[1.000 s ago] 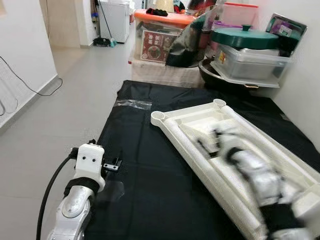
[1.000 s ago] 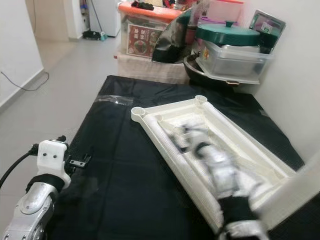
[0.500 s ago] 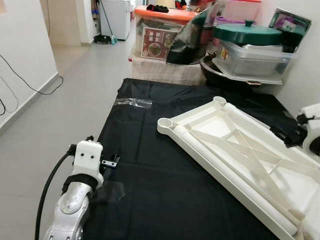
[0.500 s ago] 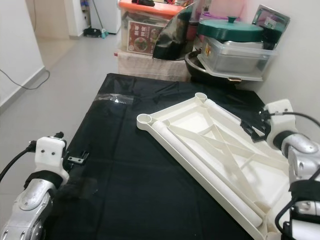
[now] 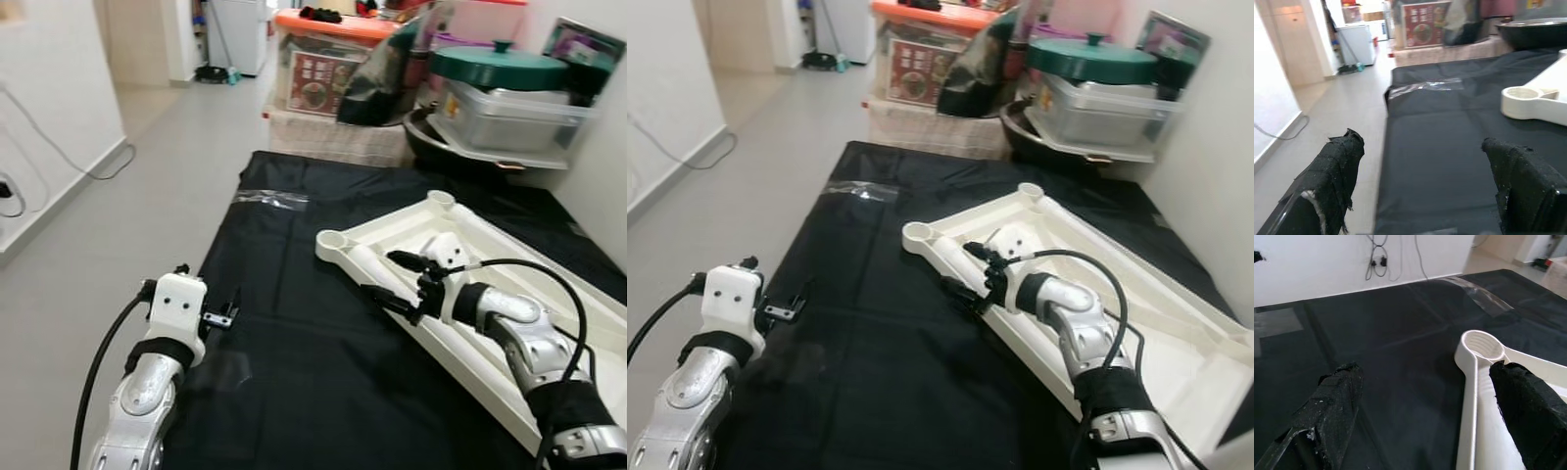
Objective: Building children table
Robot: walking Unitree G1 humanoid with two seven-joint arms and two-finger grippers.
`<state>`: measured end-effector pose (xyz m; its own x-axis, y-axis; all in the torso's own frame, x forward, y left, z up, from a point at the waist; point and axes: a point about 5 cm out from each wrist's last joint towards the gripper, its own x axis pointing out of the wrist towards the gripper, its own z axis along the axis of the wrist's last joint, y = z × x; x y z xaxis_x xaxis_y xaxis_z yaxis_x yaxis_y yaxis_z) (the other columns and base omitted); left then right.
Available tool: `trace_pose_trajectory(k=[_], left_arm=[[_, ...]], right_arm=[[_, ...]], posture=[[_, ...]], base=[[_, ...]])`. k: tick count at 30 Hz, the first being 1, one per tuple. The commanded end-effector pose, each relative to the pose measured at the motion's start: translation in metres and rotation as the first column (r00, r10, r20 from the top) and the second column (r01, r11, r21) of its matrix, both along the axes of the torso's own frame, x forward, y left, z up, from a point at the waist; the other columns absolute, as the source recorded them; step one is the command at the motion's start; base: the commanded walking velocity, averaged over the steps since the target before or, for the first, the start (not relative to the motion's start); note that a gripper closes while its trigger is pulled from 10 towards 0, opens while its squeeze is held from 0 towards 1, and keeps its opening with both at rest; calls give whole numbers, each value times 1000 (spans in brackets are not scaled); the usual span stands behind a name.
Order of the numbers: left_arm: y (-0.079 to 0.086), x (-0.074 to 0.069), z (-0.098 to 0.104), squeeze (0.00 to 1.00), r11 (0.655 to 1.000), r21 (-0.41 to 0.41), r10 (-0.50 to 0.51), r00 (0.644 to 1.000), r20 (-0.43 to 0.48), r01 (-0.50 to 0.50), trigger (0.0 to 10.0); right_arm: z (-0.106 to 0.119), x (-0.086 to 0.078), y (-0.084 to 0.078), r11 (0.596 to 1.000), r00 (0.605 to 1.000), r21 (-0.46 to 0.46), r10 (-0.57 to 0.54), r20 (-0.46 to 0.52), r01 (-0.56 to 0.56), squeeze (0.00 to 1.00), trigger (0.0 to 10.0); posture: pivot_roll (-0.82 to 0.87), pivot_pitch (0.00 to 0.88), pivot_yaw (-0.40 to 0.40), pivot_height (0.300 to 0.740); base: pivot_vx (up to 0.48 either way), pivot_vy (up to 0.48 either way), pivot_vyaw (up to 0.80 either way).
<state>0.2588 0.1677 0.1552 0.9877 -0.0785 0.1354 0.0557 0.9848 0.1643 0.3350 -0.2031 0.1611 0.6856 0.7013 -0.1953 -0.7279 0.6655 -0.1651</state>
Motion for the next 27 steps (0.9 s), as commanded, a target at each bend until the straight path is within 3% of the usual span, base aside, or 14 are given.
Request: trace_pose_trajectory(k=[1,6,9,10,21,27], left_arm=[[0,-2,1,0,1000,16,-1,1000,9,1,10000],[0,-5,-2,0,1000,14,4,1000,8,-4,10000],[0,-4,-2,0,1000,13,-1,1000,6,1,10000],[0,-3,-3,0,1000,14,-3,1000,4,3,10000],[-1,-3,-5,0,1000,11,-5,1000,1,5,10000],[-4,-1,-6,0,1000,8,-6,1000,1,6,10000]], right_arm=[[-9,-1,-2,1000,1000,-22,-6,-31,5,0,10000],[-27,3,-14,993,991,-81,-96,-91,89,0,10000],[-30,-5,-18,991,986,-88,-108,-129,97,0,10000],[-36,-15,-19,990,981,-115,-98,-168,80,0,10000],[-62,-28,-27,975,948,-196,-159,-277,106,0,10000],[-69,-23,-34,951,921,-243,-261,-289,193,0,10000]], posture=[[116,0,-143,740],[101,0,-139,740],[90,0,-134,740],[82,0,-132,740],[68,0,-137,740],[70,0,-142,740]], base=[[0,0,0],[0,0,0],[0,0,0],[0,0,0],[0,0,0],[0,0,0]])
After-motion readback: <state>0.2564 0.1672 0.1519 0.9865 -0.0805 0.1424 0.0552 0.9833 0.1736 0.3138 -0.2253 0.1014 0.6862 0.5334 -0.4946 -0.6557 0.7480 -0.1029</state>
